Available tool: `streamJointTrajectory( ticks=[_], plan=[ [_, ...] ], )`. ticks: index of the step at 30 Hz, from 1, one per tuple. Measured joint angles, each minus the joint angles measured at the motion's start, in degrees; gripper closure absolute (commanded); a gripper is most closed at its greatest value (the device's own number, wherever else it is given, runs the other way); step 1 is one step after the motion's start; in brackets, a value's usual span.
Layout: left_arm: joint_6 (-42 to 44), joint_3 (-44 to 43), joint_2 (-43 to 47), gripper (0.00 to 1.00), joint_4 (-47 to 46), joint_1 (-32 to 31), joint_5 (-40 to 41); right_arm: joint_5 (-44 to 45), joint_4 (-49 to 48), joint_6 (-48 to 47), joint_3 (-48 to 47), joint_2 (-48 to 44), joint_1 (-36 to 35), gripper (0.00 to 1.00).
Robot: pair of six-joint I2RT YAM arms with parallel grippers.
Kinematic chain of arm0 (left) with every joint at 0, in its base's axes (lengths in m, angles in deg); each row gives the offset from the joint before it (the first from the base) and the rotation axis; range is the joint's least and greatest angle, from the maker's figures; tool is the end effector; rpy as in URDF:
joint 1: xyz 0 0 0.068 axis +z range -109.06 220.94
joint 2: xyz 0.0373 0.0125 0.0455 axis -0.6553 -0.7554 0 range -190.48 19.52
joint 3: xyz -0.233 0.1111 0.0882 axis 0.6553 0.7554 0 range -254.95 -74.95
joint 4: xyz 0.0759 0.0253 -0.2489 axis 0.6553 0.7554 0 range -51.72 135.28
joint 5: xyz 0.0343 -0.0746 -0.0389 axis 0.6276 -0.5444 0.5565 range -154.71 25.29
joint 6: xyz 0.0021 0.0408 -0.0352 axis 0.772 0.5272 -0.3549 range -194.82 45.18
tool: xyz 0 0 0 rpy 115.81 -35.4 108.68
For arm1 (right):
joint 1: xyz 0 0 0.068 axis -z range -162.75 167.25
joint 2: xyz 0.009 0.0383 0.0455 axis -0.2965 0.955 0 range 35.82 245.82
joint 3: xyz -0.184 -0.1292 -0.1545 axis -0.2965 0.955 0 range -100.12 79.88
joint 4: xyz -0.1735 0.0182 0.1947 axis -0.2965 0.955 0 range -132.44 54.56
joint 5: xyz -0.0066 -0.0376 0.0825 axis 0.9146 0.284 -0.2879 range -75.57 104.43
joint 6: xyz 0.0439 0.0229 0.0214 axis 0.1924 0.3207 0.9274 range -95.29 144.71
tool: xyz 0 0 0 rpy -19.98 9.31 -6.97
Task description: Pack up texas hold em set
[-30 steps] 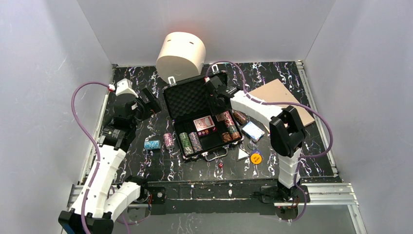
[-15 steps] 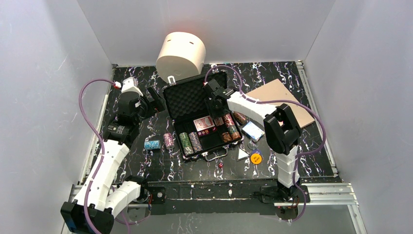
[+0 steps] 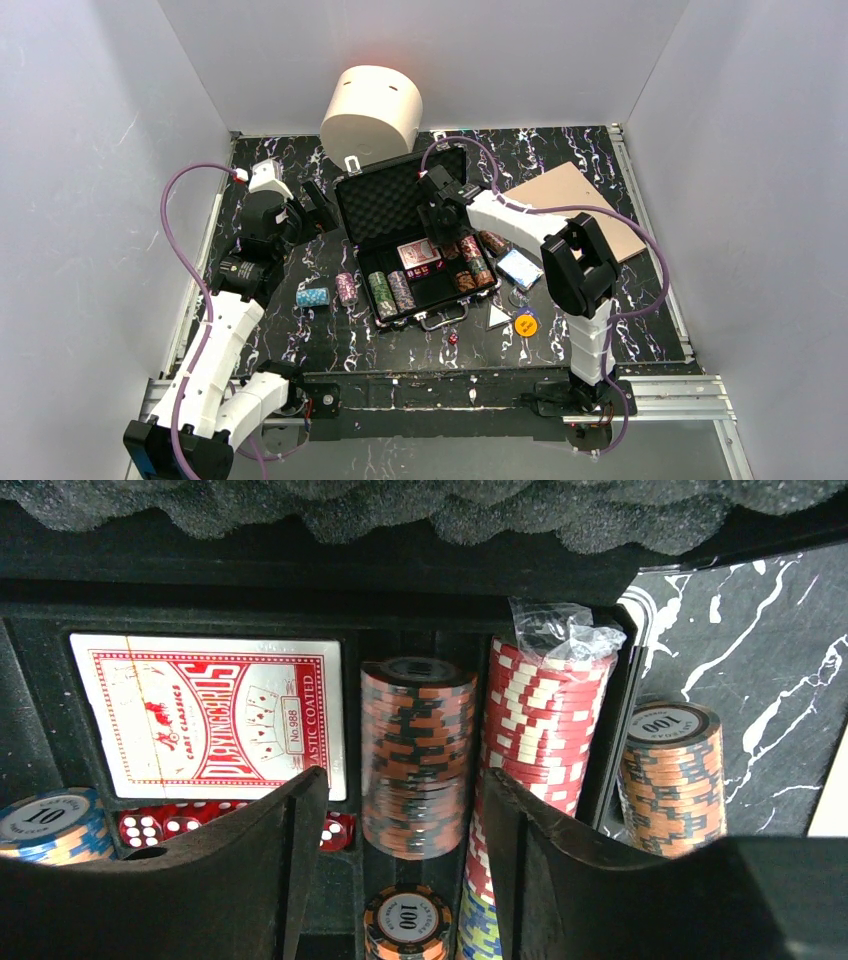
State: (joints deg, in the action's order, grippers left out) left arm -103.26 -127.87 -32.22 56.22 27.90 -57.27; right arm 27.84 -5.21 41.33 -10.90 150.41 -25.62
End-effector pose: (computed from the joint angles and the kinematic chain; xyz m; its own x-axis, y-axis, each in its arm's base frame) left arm 0.2006 -0.0417 0.3543 -0.2960 -0.4162 -0.8597 -0.0433 0.9050 -0.4232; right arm 0.3213 0.2869 0.2145 -0.7802 -0.3445 -0.5221 -0.3718 0.9266 -0.0559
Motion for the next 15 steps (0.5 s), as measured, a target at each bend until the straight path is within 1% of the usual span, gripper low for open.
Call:
streamJointTrajectory(
  ticks=[2,4,6,8,12,13,14,15],
  plan=[
    [0.15,0.00,0.00,0.02,-0.02,0.00,-0.11,-0.11,-1.03,-0.09,0.83,-0.35,0.00,0.29],
    [0.35,0.00,0.00,0.02,-0.13,0.00,-0.59,-0.46,-1.53,0.13,1.57,-0.90,0.00,0.29],
    [0.55,0.00,-0.02,0.02,-0.57,0.00,-1.14,-0.76,-1.55,0.83,1.68,-1.66,0.00,0.30],
    [0.59,0.00,-0.02,0.02,-1.27,0.00,-1.57,-1.01,-1.88,2.08,1.88,-3.30,0.00,0.36],
    [0.57,0.00,-0.13,0.02,-1.73,0.00,-2.14,-0.57,-3.48,5.77,5.09,-9.27,0.00,0.69],
    [0.57,0.00,-0.17,0.02,-1.70,0.00,-2.19,-0.48,-4.07,6.78,6.62,-11.10,0.00,0.76],
    [0.57,0.00,-0.17,0.02,-1.73,0.00,-2.25,-0.44,-4.50,7.87,8.33,-13.00,0.02,0.81],
    [0.55,0.00,-0.17,0.02,-1.70,0.00,-2.36,-0.48,-4.98,9.07,10.10,-14.67,0.02,0.82]
  ],
)
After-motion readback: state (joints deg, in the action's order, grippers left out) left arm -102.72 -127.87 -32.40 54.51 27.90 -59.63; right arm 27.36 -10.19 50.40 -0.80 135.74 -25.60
